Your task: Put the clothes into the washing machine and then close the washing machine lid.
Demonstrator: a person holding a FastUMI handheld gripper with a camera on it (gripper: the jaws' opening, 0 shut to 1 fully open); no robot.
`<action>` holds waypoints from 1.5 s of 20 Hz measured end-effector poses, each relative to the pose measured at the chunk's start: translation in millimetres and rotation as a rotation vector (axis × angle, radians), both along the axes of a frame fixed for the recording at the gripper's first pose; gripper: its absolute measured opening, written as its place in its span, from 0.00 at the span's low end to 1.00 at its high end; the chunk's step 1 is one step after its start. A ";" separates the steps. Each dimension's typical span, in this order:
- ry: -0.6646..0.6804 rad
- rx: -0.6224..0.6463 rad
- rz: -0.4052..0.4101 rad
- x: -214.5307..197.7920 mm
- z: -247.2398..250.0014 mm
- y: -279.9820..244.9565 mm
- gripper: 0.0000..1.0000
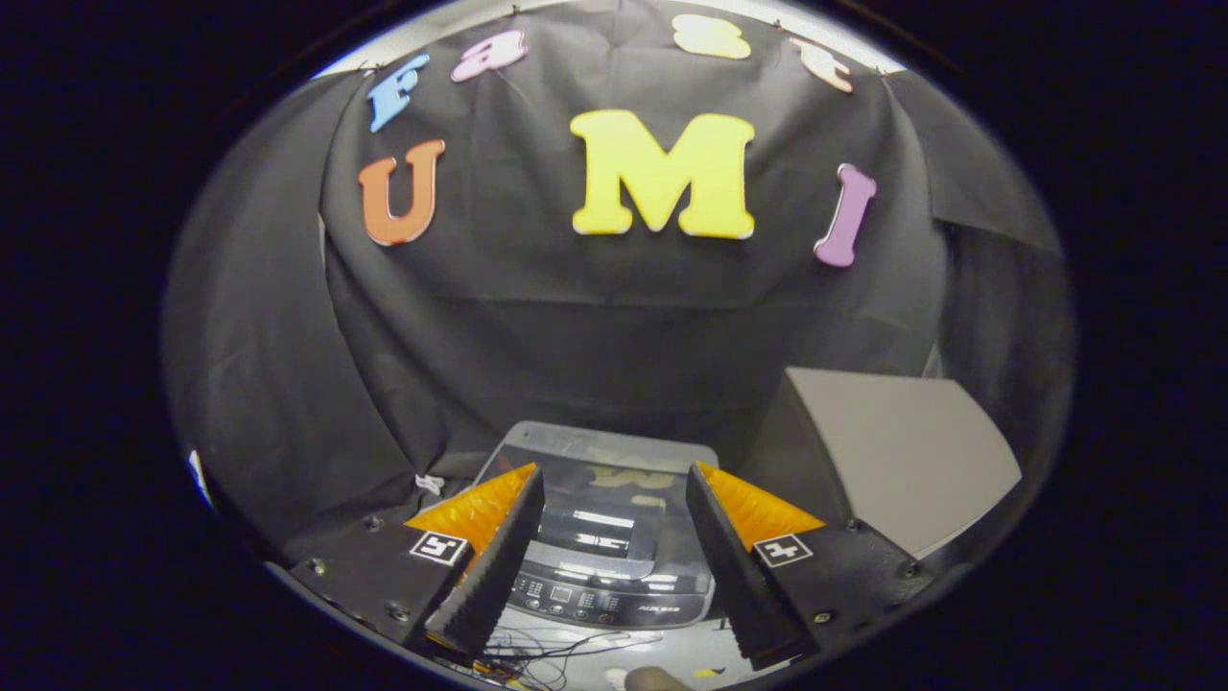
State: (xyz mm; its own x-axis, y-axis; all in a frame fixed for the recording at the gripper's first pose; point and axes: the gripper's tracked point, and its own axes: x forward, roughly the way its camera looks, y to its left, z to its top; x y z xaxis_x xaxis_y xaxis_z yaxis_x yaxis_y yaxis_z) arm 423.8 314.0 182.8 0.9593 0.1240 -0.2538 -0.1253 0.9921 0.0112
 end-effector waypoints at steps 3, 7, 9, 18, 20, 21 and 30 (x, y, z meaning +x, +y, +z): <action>-0.112 0.021 -0.007 -46.3 36.0 -36.9 0.93; -0.257 0.068 -0.059 -101.5 69.7 -99.9 0.93; -0.307 0.094 -0.102 -124.3 79.3 -137.2 0.93; -0.351 0.110 -0.217 -207.5 42.9 -283.3 1.00; -0.349 0.118 -0.222 -221.9 26.1 -308.2 1.00; -0.351 0.119 -0.224 -228.4 17.1 -319.4 1.00; -0.293 0.149 -0.230 -287.3 -92.2 -400.7 1.00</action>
